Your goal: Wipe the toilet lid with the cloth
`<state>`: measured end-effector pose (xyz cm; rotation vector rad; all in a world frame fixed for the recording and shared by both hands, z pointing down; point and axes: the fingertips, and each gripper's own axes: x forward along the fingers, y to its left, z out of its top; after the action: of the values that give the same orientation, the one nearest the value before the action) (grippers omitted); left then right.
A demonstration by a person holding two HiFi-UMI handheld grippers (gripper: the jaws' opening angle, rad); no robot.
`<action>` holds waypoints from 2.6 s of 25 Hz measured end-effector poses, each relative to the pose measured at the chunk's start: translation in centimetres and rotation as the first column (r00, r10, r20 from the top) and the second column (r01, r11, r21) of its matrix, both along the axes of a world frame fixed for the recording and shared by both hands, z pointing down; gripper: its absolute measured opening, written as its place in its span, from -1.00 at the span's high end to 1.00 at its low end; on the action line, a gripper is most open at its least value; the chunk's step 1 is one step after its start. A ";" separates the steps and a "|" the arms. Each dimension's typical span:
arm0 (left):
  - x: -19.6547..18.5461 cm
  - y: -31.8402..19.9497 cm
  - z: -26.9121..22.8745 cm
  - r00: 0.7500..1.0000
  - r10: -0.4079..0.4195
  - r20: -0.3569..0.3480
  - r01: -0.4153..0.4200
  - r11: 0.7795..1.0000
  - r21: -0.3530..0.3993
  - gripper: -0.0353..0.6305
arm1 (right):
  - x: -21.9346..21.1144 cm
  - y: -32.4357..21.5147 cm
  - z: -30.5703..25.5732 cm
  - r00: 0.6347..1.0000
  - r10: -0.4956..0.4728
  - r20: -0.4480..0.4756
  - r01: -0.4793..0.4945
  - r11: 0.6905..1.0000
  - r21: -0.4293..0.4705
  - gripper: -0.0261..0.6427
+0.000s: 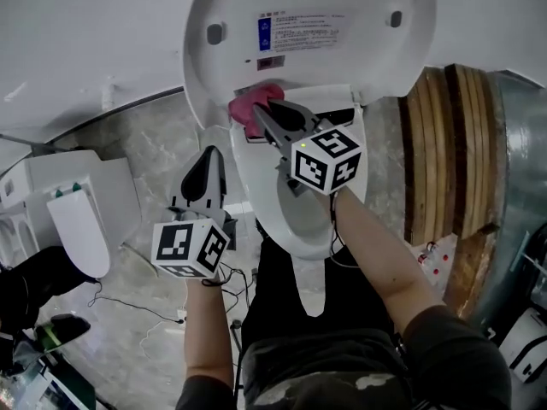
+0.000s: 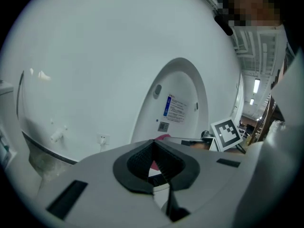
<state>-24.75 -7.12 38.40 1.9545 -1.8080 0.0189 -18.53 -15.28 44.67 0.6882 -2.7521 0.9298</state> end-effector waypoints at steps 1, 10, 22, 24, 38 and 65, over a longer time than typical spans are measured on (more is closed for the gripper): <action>-0.7 0.3 0.2 1.000 -0.006 -0.003 0.006 1.000 -0.003 0.87 | -0.8 0.1 0.6 1.000 -0.004 -0.006 0.004 1.000 -0.007 0.80; -3.8 1.4 2.7 1.000 0.000 -0.015 -0.001 0.999 -0.040 0.87 | -3.9 -1.2 4.1 0.999 0.038 -0.020 -0.039 0.997 -0.064 0.80; 1.4 -2.2 2.5 0.995 0.095 -0.004 -0.095 0.994 -0.047 0.87 | 5.5 -5.8 3.6 0.983 0.179 -0.037 -0.181 0.982 -0.047 0.80; 3.1 -3.0 2.3 0.994 0.111 -0.005 -0.112 0.993 -0.042 0.87 | 7.7 -6.7 3.4 0.977 0.208 -0.038 -0.210 0.977 -0.044 0.80; 14.2 -6.9 2.7 0.980 0.198 -0.017 -0.199 0.979 -0.043 0.87 | 22.1 -10.4 4.4 0.930 0.364 -0.060 -0.368 0.927 -0.072 0.80; 10.4 -5.5 -17.5 0.993 -0.001 0.117 -0.025 0.974 0.227 0.87 | 19.6 -5.0 -16.6 0.998 0.038 0.058 -0.045 0.992 0.116 0.80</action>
<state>-14.33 -12.58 20.95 2.1625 -1.9471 -0.0761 1.03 -20.30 28.09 0.7522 -2.8712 0.8117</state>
